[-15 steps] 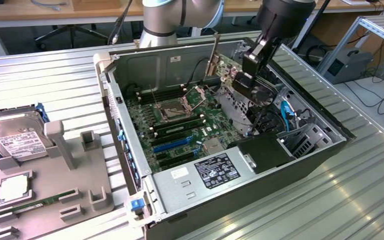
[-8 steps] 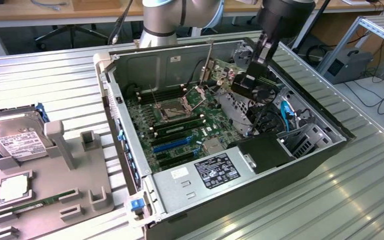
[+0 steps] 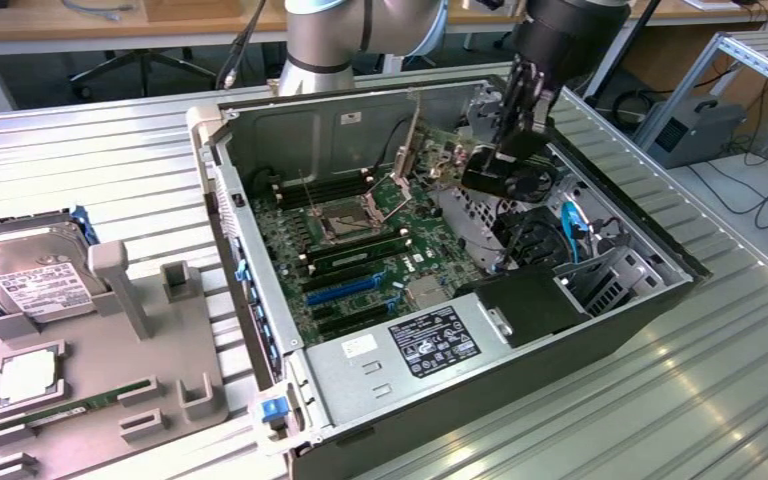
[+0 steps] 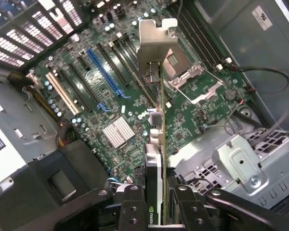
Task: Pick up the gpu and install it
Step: 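Insert the gpu into the slot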
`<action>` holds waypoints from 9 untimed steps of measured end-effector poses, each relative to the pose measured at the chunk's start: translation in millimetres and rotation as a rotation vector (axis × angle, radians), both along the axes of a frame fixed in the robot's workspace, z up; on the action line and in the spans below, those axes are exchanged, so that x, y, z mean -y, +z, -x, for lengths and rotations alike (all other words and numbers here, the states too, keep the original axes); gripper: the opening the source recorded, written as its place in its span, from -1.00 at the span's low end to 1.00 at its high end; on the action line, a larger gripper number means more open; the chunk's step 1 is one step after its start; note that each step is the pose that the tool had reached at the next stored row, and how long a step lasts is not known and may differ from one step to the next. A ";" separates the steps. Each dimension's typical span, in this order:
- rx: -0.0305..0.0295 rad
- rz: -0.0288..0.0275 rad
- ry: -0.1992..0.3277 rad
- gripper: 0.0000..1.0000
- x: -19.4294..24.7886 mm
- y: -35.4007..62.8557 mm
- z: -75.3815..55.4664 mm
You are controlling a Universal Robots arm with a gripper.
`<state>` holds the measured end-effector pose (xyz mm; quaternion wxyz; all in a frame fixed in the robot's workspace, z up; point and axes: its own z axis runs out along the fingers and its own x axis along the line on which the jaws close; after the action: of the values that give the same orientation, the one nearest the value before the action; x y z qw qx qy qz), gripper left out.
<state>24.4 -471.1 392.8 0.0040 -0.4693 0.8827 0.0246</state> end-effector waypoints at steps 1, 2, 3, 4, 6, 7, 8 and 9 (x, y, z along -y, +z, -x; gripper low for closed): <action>0.0000 0.0001 0.040 -0.46 0.0 -0.1 0.0; 0.0000 0.0002 0.069 -0.46 0.0 -0.1 0.0; 0.0000 0.0003 0.094 -0.46 0.0 -0.2 0.0; 0.0000 0.0005 0.116 -0.46 0.0 -0.2 0.0; 0.0000 0.0011 0.175 -0.46 0.0 -0.3 0.0; 0.0000 0.0012 0.191 -0.46 0.0 -0.4 0.0; 0.0000 0.0013 0.220 -0.46 0.0 -0.5 0.0; 0.0000 0.0015 0.259 -0.46 0.0 -0.7 0.0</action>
<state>24.4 -471.1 392.1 0.0004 -0.5796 0.8145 0.0243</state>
